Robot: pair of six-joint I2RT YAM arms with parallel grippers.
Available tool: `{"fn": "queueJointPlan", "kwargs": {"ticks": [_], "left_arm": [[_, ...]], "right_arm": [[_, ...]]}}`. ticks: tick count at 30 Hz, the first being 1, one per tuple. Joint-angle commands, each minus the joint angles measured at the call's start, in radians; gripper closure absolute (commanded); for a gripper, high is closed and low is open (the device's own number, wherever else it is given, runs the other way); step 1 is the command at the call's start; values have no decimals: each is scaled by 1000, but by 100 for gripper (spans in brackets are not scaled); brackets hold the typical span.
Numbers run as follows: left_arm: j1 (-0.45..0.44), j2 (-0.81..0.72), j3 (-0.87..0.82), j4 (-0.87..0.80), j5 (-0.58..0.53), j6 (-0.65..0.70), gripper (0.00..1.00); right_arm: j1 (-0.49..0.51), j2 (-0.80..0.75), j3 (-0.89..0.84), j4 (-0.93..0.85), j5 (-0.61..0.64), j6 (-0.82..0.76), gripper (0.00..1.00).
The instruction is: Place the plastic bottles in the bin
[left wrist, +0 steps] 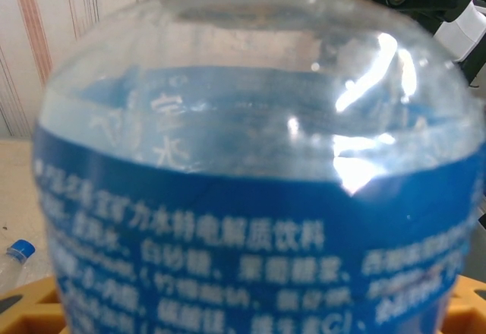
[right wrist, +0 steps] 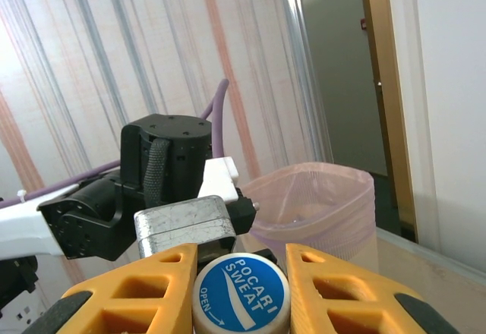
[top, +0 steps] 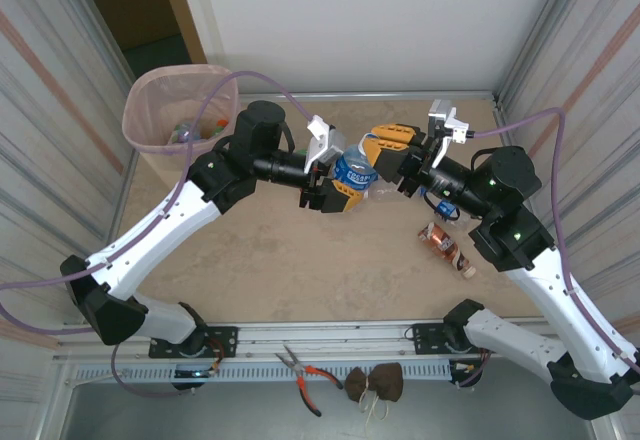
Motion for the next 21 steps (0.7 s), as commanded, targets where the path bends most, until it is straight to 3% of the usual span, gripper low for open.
{"fn": "queueJointPlan", "kwargs": {"ticks": [1, 3, 8, 16, 21], "left_arm": [[-8, -7, 38, -17, -10, 12, 43], [-8, -12, 43, -30, -32, 21, 43], [-8, -25, 62, -83, -106, 47, 43], [53, -55, 101, -167, -276, 30, 43], [168, -75, 139, -237, -374, -35, 44]], "right_arm": [[10, -23, 24, 4, 24, -27, 71], [10, -30, 23, -4, 32, -28, 54], [11, -57, 18, -34, 63, -42, 32], [11, -97, 11, -80, 123, -74, 26], [10, -115, 6, -83, 151, -84, 25]]}}
